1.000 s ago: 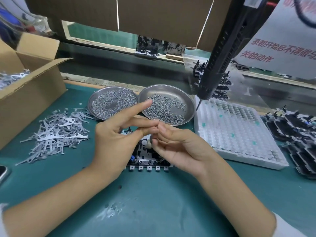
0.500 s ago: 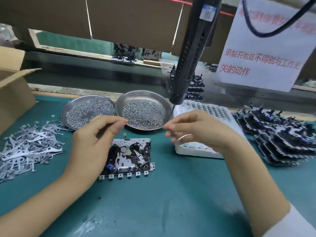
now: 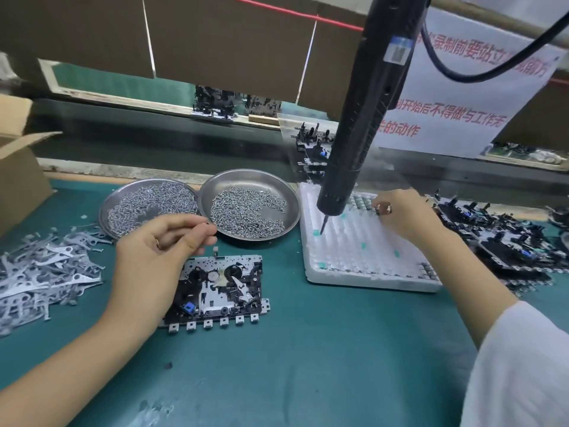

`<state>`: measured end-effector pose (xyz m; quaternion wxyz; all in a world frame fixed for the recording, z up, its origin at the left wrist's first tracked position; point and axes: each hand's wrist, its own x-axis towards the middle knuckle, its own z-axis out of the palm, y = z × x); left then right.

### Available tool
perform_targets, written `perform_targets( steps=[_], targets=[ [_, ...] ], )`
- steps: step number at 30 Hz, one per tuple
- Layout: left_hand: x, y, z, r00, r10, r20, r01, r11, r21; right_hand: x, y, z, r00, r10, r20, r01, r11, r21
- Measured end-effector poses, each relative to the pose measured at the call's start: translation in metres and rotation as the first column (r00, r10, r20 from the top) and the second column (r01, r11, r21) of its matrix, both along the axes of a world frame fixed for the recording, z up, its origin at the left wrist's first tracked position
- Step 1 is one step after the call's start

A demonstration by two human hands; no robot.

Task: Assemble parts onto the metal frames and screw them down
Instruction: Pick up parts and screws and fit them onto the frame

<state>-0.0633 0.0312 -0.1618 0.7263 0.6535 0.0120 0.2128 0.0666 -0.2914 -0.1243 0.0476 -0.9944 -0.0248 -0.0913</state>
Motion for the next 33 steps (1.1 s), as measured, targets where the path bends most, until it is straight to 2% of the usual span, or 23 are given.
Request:
perform_targets(
  steps=[4,10,13,16,18,20,22,24,28,33],
  targets=[
    [-0.002,-0.002,-0.001,1.000,-0.019,-0.004,0.019,1.000,0.003,0.005,0.005,-0.002,0.999,0.033,0.015,-0.030,0.988,-0.151],
    [-0.002,-0.001,-0.002,1.000,-0.020,-0.017,0.020,0.999,0.028,0.004,0.000,0.000,0.992,0.095,0.081,-0.080,0.981,-0.174],
    [-0.003,-0.002,-0.002,0.999,-0.029,-0.027,0.029,0.999,0.025,-0.003,0.002,0.012,0.994,0.072,0.086,-0.065,0.995,-0.078],
    [-0.004,-0.003,-0.003,0.999,-0.037,-0.033,0.038,0.999,0.025,-0.027,0.016,0.029,0.993,0.079,-0.085,-0.061,0.978,0.202],
    [-0.005,-0.004,-0.003,0.998,-0.049,-0.035,0.050,0.998,0.027,-0.053,0.038,0.036,0.961,0.198,-0.194,-0.076,0.862,0.501],
    [-0.006,-0.006,-0.004,0.997,-0.068,-0.038,0.070,0.997,0.037,-0.076,0.067,0.034,0.918,0.353,-0.178,-0.091,0.625,0.775],
    [-0.007,-0.007,-0.005,0.995,-0.090,-0.035,0.092,0.994,0.058,-0.092,0.096,0.024,0.888,0.442,-0.122,-0.091,0.429,0.899],
    [-0.009,-0.009,-0.005,0.994,-0.109,-0.027,0.111,0.990,0.087,-0.100,0.120,0.010,0.871,0.484,-0.086,-0.081,0.314,0.946],
    [-0.011,-0.010,-0.005,0.993,-0.121,-0.017,0.122,0.980,0.155,-0.104,0.145,-0.013,0.883,0.466,-0.051,-0.016,0.139,0.990],
    [-0.013,-0.011,-0.006,0.988,-0.152,-0.029,0.155,0.972,0.178,-0.110,0.147,-0.024,0.882,0.469,-0.039,-0.015,0.112,0.994]
  ],
)
